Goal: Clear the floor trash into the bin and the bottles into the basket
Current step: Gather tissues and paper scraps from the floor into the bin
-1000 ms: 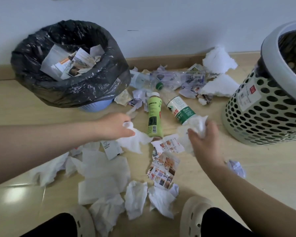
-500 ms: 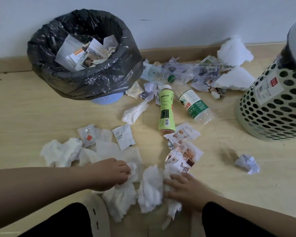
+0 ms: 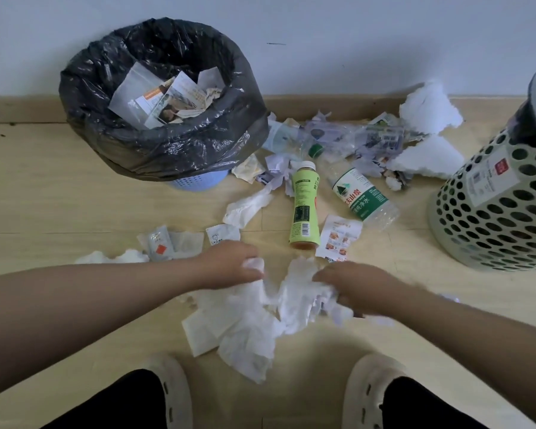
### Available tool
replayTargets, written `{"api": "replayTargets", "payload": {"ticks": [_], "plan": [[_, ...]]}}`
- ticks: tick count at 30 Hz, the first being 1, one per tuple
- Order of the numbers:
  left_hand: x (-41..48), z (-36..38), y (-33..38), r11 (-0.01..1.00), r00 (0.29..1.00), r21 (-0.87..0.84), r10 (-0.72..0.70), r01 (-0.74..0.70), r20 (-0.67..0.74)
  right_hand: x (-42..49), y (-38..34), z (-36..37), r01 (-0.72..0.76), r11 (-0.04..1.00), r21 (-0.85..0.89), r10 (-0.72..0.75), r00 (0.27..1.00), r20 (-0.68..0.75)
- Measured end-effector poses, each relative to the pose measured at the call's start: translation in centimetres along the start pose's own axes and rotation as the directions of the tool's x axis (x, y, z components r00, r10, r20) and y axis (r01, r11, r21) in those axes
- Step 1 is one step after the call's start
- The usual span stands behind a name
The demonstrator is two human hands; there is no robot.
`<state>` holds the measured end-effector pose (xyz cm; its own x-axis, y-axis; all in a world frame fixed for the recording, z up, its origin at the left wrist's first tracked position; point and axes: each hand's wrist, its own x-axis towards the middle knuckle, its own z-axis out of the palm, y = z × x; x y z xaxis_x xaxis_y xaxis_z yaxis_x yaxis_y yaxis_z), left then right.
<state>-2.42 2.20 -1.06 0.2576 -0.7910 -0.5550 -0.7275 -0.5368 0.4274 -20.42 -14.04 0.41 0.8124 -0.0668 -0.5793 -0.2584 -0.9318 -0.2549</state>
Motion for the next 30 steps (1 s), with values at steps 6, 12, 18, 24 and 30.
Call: {"api": "replayTargets", "payload": {"ticks": [6, 12, 18, 24, 30], "plan": [[-0.7, -4.1, 1.2, 0.983, 0.975, -0.178, -0.078, 0.041, -0.207, 0.8, -0.1, -8.3, -0.017, 0.984, -0.179, 0.012, 1.0, -0.024], [-0.1, -5.8, 1.1, 0.891, 0.921, -0.447, -0.237, 0.08, -0.308, 2.9, -1.7, -14.3, -0.034, 0.997, 0.068, 0.047, 0.977, -0.208], [-0.5, -7.1, 0.5, 0.434, 0.861, -0.897, -0.485, 0.085, -0.154, 5.4, -2.8, -15.0, -0.066, 0.624, 0.779, 0.367, 0.905, -0.217], [-1.2, -7.4, 2.2, 0.141, 0.916, -0.986, -0.399, 0.089, 0.026, 6.3, -5.0, -9.0, -0.259, -0.215, 0.942, 0.28, 0.907, 0.313], [-0.4, -6.4, 2.0, 0.413, 0.905, -0.886, -0.425, 0.211, 0.017, 6.6, -4.0, -7.7, -0.222, -0.177, 0.959, 0.398, 0.875, 0.276]]}}
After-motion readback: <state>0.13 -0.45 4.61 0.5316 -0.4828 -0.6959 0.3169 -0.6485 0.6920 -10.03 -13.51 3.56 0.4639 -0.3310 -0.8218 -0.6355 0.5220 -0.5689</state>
